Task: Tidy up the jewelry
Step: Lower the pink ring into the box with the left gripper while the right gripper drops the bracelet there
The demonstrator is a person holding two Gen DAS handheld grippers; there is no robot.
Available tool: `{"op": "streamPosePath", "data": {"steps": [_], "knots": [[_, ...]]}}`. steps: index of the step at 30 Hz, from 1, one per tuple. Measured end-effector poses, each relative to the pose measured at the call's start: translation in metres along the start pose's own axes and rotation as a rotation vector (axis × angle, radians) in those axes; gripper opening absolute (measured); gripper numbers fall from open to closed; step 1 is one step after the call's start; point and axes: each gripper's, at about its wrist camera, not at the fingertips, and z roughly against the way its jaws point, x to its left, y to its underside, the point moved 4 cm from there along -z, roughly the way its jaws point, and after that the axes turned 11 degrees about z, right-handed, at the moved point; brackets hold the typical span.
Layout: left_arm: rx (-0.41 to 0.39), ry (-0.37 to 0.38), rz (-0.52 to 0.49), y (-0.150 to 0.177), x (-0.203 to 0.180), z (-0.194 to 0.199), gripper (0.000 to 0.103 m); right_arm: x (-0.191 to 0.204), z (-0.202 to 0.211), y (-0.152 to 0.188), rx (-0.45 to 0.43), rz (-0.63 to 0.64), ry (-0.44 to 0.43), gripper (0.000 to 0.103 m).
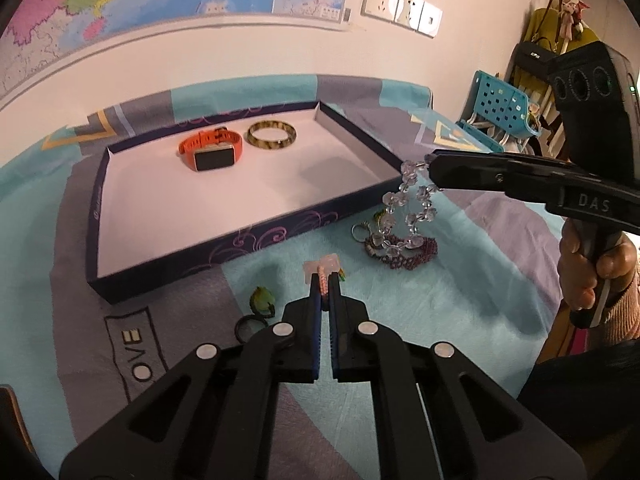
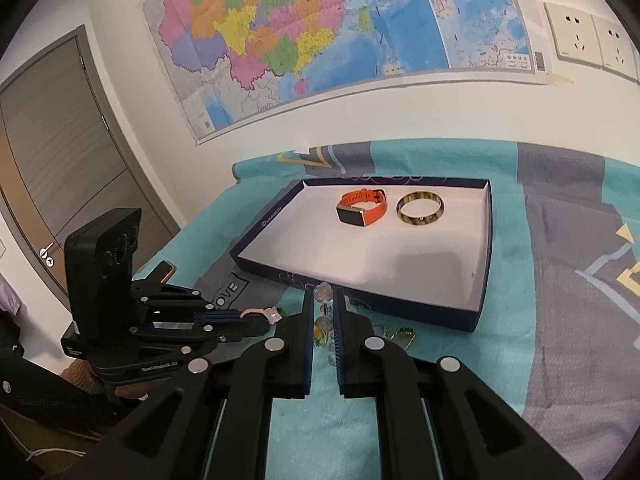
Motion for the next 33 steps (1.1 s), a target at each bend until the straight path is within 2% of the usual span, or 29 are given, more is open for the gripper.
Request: {"op": "streamPosePath", "data": {"steps": [13,33], "knots": [[-0.053,-0.029,0.011,-0.028,0.014,0.009,0.004,-0.01,-0.005,-0.035,-0.037,0.032,0.008,0.008],[-0.036,-0.077,0.04,-0.064,0.042,-0.019,0.004,-0.045,-0.058,-0.067,-0.017,-0.031,0.026,0.008]]}}
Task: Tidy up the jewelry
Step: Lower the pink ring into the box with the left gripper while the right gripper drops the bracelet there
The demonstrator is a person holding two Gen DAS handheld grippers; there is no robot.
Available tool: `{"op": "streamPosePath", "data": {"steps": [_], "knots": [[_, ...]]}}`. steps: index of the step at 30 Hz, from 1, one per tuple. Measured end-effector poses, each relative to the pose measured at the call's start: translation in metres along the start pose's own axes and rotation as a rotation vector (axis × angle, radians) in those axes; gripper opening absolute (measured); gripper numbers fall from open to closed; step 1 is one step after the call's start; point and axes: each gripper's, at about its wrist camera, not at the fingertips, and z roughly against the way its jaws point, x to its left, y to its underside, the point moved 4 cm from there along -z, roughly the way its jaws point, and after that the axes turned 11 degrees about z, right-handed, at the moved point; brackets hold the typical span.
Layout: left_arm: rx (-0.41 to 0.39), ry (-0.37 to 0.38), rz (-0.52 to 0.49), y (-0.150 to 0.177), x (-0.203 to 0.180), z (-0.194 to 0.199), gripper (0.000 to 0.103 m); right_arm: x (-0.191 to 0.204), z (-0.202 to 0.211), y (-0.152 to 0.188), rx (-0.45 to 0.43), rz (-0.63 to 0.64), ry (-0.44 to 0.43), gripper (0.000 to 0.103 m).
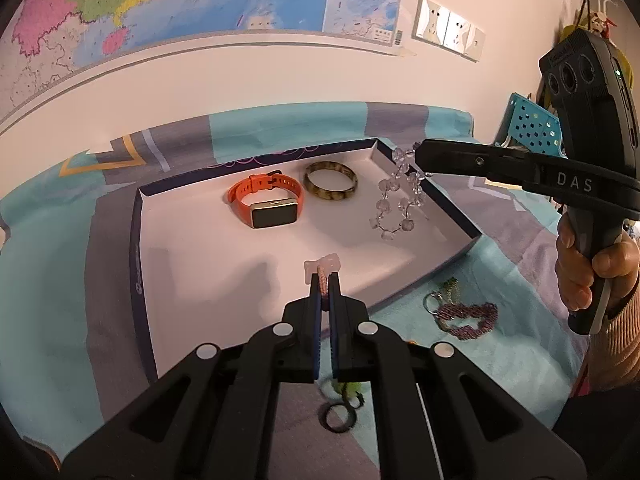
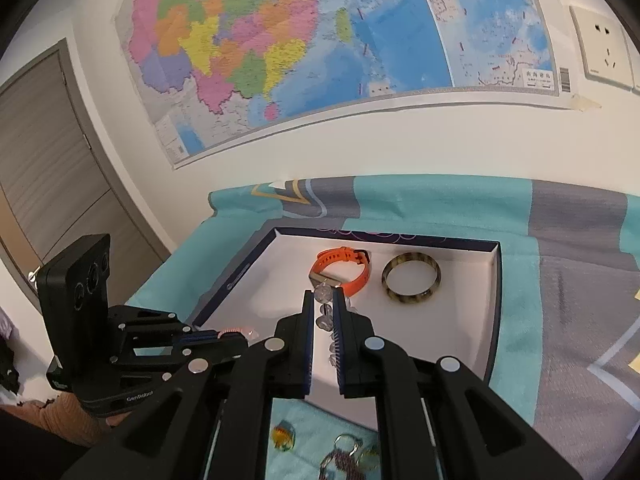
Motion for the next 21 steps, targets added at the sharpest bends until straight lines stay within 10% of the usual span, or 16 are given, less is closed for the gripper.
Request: {"op": "streamPosePath", "data": {"steps": [21], "knots": [[0.037,-0.039,0.022,-0.02,0.014,-0.035,0.004,-0.013,-0.042,-0.008,0.021,-0.063,-0.038,0.008]]}}
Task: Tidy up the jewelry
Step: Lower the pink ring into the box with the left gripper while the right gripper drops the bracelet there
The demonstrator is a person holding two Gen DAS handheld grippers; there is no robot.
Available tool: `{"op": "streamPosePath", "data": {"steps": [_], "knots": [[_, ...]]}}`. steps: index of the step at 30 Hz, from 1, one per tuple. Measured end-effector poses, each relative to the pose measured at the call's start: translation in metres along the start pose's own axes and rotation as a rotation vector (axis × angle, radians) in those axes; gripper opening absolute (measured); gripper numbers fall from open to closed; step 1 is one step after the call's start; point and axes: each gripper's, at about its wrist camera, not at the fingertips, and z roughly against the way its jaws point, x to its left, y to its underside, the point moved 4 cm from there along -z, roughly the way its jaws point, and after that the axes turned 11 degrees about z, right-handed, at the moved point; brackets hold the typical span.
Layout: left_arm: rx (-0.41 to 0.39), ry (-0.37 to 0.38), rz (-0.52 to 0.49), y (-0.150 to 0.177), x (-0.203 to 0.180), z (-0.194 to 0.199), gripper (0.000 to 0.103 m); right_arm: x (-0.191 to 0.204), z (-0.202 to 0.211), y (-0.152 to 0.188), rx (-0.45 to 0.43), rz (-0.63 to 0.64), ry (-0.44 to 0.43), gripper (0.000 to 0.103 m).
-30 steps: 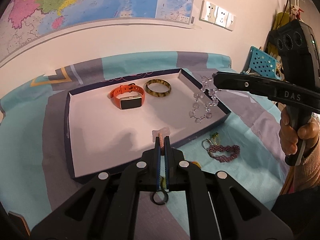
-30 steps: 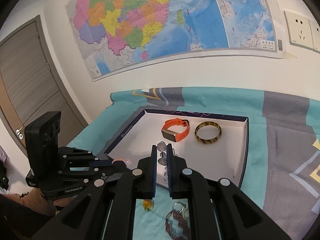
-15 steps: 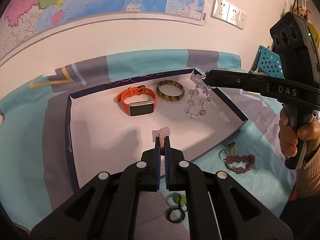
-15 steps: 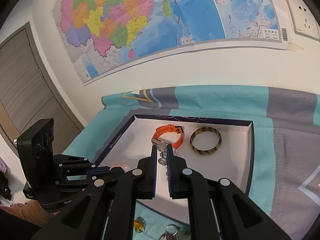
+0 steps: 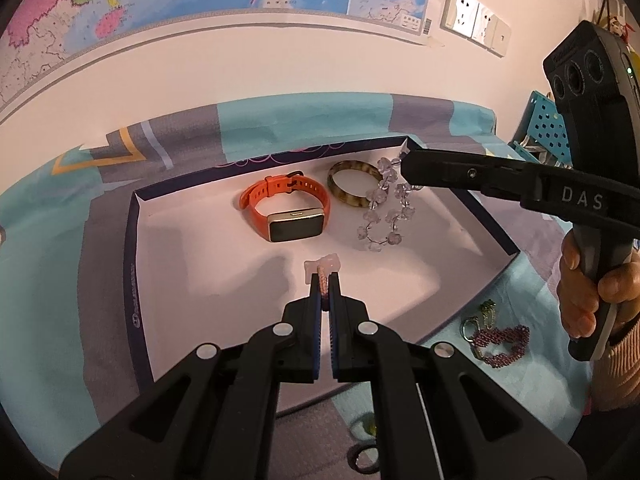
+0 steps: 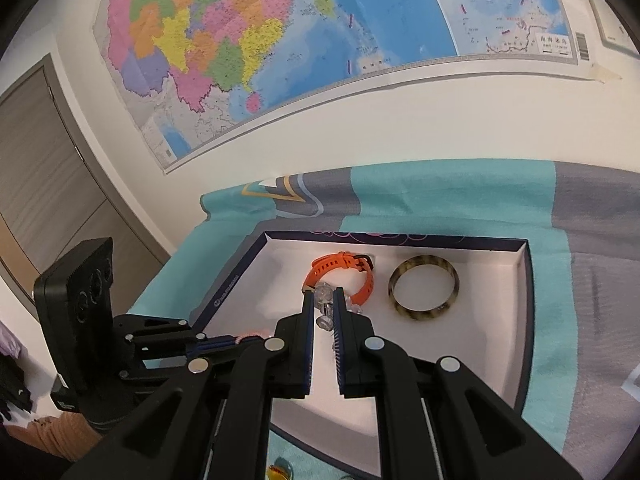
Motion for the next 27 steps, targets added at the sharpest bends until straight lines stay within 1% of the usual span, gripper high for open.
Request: {"op": "streamPosePath", "data": {"steps": [3,5,16,22,27], "knots": [[0.004,-0.002,0.007,-0.003,0.002,-0.004,0.004,0.0,-0.004,-0.001,-0.002,0.001,-0.005,0.008],[0.013,0.011,0.022,-0.004,0.003,-0.009,0.004,-0.002,-0.006,0.0,0.007,-0.001,0.006,0.008],[0.066,0.024,0.061,-0.003,0.011,-0.03,0.004,-0.033,-0.01,0.02,0.079,-0.008,0.125,0.008],[0.087,0.031,0.071,-0.003,0.013,-0.038,0.004,-0.041,-0.018,0.03,0.116,-0.021,0.138,0.008],[0.09,0.03,0.073,-0.006,0.014,-0.042,0.009,-0.043,-0.018,0.032,0.127,-0.034,0.162,0.011]]}}
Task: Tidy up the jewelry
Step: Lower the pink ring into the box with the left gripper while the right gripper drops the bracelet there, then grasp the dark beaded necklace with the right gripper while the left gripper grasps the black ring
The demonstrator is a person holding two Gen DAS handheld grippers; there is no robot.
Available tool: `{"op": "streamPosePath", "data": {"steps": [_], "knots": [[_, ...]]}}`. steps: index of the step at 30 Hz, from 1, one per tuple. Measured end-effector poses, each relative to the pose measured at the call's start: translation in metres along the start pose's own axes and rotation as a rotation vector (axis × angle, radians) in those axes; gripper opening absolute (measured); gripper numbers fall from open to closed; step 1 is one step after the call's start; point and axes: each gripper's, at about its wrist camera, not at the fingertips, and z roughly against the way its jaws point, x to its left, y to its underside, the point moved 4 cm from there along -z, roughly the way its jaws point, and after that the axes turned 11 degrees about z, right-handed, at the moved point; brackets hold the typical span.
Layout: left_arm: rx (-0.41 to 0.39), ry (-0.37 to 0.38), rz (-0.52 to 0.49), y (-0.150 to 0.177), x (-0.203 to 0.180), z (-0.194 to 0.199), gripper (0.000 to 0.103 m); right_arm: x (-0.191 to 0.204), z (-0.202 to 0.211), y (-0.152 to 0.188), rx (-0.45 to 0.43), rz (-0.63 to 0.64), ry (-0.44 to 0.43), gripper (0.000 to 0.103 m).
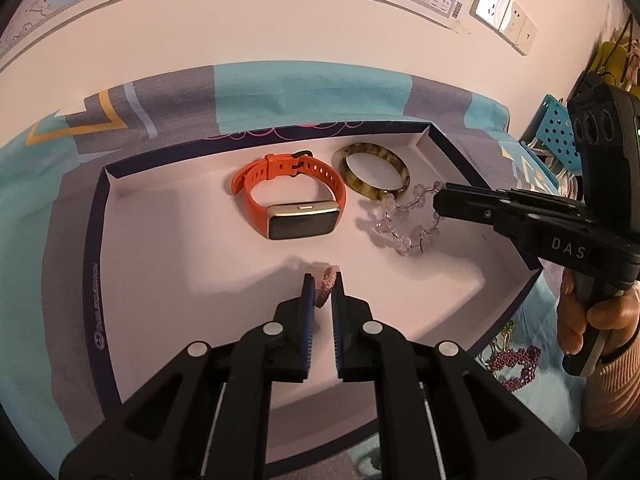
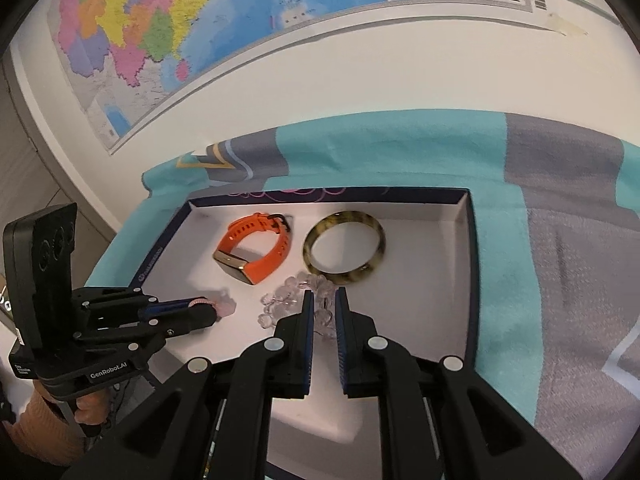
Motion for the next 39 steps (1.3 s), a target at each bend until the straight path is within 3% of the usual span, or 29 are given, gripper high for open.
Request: {"op": "streamPosePath", "data": {"steps": [1,2,4,6,15,20,27,31,39], "knots": [[0.002,0.001,0.0,-0.001,0.0,-0.001,0.01,0.0,0.0,0.001,0.003,0.0,0.003,0.017],[0.001,-0.004,0.001,-0.002,0.0,-0.002,0.011,-0.001,0.0,0.0,0.005,-0.004,0.003,0.03],[-0.003,-0.01,-0.001,-0.004,-0.001,-0.003,0.018,-0.002,0.003,0.002,0.002,-0.014,0.015,0.038],[-0.016,-0.016,-0.006,-0.003,-0.002,0.0,0.028,-0.003,0.008,0.004,-0.003,-0.008,0.032,0.038],[-0.152,-0.078,-0.053,0.004,-0.01,0.046,0.05,0.005,0.055,0.014,-0.072,0.036,0.06,0.044],[-0.212,-0.076,-0.066,0.023,-0.013,0.076,0.054,0.021,0.082,0.035,-0.08,0.112,0.036,0.044],[-0.225,-0.068,-0.08,0.058,-0.009,0.099,0.054,0.038,0.089,0.079,-0.008,0.163,0.039,0.044],[-0.202,-0.08,-0.097,0.081,-0.007,0.101,0.054,0.045,0.082,0.098,0.031,0.162,0.008,0.054],[-0.142,-0.054,-0.079,0.113,-0.002,0.094,0.057,0.056,0.076,0.115,0.063,0.177,0.01,0.054]]}}
